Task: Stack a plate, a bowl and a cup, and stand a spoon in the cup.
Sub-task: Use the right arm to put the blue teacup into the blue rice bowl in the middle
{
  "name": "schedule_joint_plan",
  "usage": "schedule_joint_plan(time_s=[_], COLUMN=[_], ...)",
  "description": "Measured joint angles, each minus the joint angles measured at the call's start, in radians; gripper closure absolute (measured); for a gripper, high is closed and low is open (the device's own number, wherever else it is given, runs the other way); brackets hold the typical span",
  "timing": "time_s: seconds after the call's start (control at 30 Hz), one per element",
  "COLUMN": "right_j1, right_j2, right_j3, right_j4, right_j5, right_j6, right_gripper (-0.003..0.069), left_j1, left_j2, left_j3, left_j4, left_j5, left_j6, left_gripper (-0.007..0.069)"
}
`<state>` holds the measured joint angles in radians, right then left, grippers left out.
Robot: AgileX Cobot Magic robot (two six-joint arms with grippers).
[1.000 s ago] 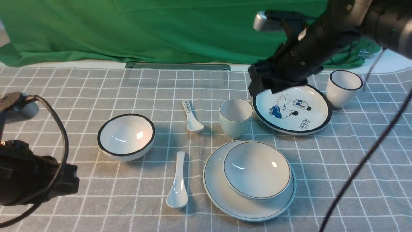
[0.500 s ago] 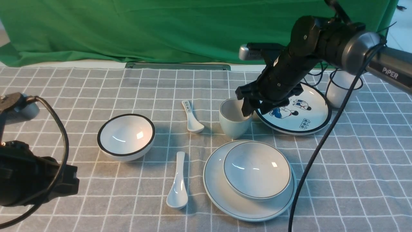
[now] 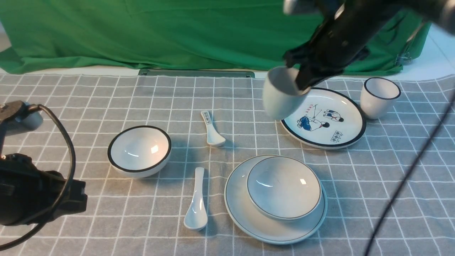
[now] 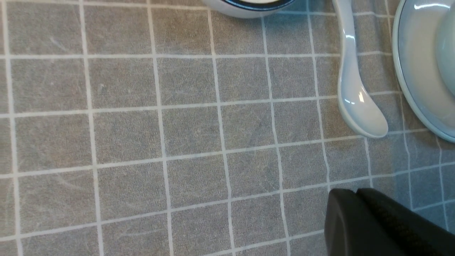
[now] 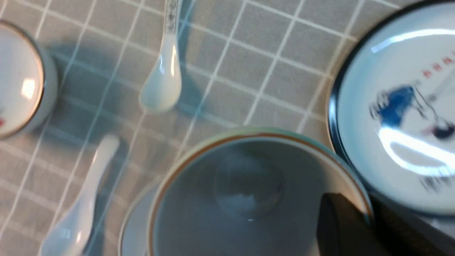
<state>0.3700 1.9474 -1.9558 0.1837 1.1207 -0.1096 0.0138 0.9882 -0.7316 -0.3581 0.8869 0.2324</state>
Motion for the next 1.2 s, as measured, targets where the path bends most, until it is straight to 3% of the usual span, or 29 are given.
schedule_joint_plan(time_s=[0.2,0.4,0.9,1.03,1.17,1.2], right_j1=[0.032,0.093,0.096,0.096,0.096,0.096], right_j2=[-0.081,-0.081,-0.025,-0.025,-0.026,-0.033], right_j3=[0.156,0.408,0.469,0.469,0.469,0.469], right_j4=[-0.012,-0.012,-0.013,-0.013,-0.013,-0.013], right_j5=[0.000,-0.138,-0.267,-0.266,-0.237,-0.232], right_j6=[-0.018,-0.019,-0.016,-0.016,-0.016,-0.016], right_gripper=[0.0580,0.0580,0.0552,0.0489,0.0338,0.0270], left_j1=[0.000,0.000,0.000,0.000,0.000,0.000], left_j2=[0.000,0.000,0.000,0.000,0.000,0.000], left_j3=[0.000,0.000,0.000,0.000,0.000,0.000], left_j4=[-0.004,-0.006,-0.006,-0.006,-0.006,-0.006], left_j5=[-0.013,-0.016,-0.018,-0.018,-0.018,-0.018], left_j6=[0.000,0.000,0.000,0.000,0.000,0.000], left_gripper=[0.0624,0.0624,0.0624,0.0624,0.0624,0.0624])
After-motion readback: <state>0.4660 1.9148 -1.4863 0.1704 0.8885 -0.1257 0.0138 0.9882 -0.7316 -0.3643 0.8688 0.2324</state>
